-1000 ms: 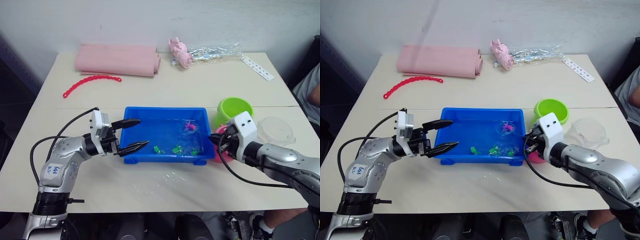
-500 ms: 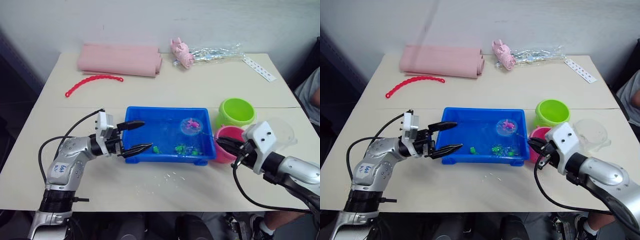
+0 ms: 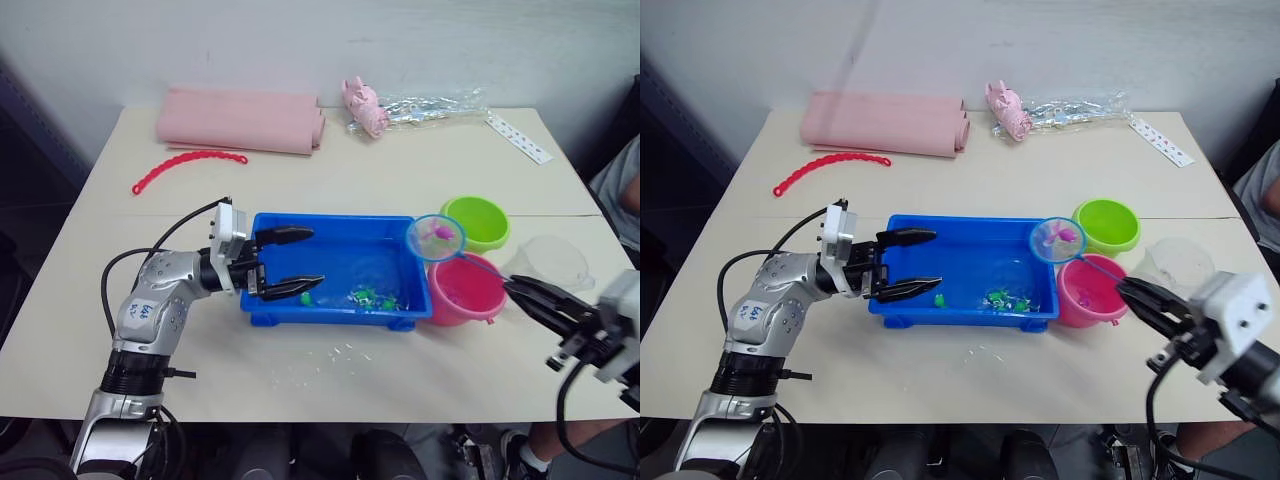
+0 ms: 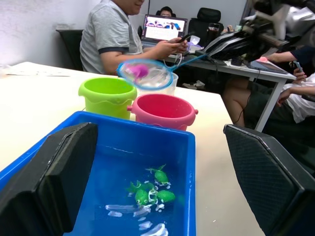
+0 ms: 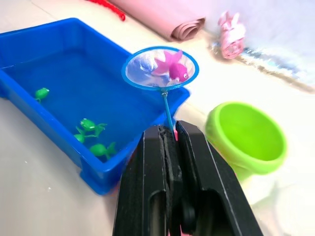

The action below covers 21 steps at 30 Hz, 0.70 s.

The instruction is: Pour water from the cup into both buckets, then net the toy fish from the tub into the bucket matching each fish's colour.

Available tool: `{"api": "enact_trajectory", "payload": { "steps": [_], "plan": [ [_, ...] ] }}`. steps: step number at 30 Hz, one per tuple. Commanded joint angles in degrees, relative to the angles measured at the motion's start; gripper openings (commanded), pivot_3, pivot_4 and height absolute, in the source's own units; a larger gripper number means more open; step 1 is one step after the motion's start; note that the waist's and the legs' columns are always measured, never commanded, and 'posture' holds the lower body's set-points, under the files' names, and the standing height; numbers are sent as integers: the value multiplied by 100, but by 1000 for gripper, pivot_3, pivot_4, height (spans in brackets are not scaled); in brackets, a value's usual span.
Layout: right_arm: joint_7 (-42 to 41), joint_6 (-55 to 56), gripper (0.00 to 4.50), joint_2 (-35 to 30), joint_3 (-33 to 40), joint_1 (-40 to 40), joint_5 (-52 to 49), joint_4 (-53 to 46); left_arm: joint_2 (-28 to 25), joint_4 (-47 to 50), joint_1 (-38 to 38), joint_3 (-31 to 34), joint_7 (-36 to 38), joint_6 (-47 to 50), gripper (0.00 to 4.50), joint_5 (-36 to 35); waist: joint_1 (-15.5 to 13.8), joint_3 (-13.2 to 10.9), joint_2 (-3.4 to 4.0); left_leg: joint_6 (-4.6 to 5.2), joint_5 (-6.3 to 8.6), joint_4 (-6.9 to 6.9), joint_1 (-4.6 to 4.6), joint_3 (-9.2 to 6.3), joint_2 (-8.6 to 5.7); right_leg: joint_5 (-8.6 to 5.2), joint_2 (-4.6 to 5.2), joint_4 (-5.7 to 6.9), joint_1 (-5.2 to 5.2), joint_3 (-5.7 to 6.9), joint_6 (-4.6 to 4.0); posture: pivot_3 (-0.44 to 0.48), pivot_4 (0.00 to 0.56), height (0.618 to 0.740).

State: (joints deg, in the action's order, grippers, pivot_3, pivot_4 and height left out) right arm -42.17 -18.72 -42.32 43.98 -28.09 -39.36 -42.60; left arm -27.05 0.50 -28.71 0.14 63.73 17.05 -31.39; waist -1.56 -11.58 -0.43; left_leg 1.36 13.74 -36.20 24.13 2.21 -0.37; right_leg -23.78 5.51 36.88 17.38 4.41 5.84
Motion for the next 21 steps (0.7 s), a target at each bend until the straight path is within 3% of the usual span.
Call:
{"api": "enact_trajectory", "payload": {
  "steps": [1,10,16,21],
  "plan": [
    [-700,772,0,251,685,-468,353,108,71,74,-187,-11,109,47,4477,-143,5,1,1,0,0,0,-2,2,-1,0,0,0,-1,-2,0,0,150,740],
    [-1042,3365,0,653,479,-659,2431,1365,331,-167,-222,-173,174,-135,4477,22,24,2,2,-4,-3,3,-10,4,-2,0,-1,2,0,-13,0,0,150,740],
    [-488,5052,0,714,246,-436,3848,2010,430,-154,-138,-202,119,-180,4477,79,20,3,3,-7,-5,3,-11,4,-2,0,-2,3,1,-14,-1,0,150,740],
    [434,6076,0,661,331,-198,5457,2470,466,-146,-99,-215,106,-194,4477,112,21,4,5,-9,-7,2,-12,4,-2,-1,-2,6,0,-15,-1,0,150,740]
  ]
}}
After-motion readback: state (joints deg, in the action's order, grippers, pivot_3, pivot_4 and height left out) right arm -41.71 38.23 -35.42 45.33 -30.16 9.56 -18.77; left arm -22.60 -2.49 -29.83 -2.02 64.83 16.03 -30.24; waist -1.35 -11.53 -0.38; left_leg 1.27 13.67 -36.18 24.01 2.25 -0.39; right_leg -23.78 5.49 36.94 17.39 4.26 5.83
